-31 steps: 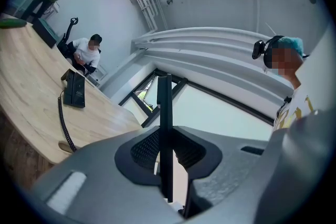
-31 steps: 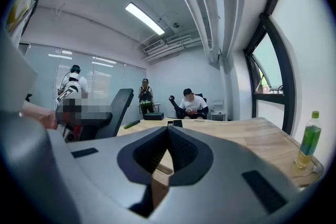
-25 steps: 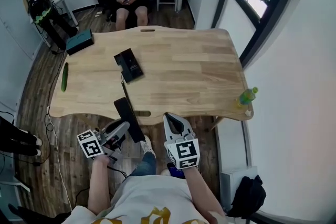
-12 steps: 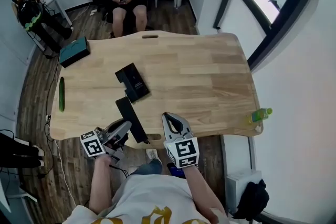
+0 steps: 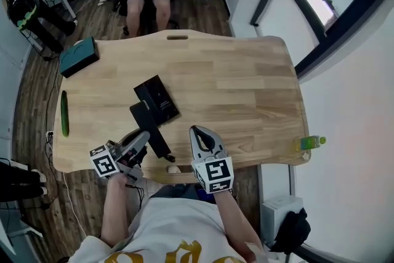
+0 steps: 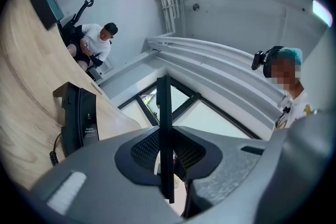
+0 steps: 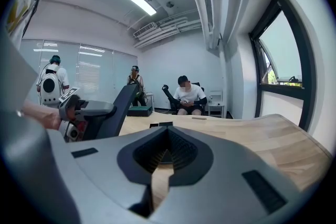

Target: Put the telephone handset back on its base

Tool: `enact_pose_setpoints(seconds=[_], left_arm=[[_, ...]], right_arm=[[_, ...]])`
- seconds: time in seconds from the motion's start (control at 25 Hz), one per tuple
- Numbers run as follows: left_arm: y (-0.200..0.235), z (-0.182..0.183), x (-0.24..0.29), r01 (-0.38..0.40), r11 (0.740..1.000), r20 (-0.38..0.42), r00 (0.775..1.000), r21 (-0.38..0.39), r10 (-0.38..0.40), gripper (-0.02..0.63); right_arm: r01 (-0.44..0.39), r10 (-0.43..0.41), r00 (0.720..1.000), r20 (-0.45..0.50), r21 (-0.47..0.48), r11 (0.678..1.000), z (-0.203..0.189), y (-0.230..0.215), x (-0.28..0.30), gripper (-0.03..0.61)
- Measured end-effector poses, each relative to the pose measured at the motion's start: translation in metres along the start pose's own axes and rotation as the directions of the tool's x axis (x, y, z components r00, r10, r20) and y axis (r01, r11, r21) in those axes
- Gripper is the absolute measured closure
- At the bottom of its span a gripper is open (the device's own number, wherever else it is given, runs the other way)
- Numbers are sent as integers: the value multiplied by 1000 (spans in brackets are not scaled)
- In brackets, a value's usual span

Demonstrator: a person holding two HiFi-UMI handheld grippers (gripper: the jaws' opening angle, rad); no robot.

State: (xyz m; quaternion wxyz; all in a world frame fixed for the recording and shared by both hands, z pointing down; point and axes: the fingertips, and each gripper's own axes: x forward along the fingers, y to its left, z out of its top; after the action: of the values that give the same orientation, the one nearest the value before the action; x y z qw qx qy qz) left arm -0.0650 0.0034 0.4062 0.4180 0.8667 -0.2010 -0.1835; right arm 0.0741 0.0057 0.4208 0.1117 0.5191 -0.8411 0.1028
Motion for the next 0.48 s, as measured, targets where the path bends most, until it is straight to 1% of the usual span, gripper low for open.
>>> enact_pose_setpoints(seconds=[0.2, 0.48], left_arm=[[17, 5, 4, -12, 1000, 14, 1000, -25, 13, 541], [25, 16, 19, -12, 1000, 6, 1000, -13, 12, 541]], right_arm=[[20, -20, 1000, -9, 8, 1000, -4, -10, 4, 574], [26, -26, 1000, 5, 22, 999, 3, -26, 19, 574]])
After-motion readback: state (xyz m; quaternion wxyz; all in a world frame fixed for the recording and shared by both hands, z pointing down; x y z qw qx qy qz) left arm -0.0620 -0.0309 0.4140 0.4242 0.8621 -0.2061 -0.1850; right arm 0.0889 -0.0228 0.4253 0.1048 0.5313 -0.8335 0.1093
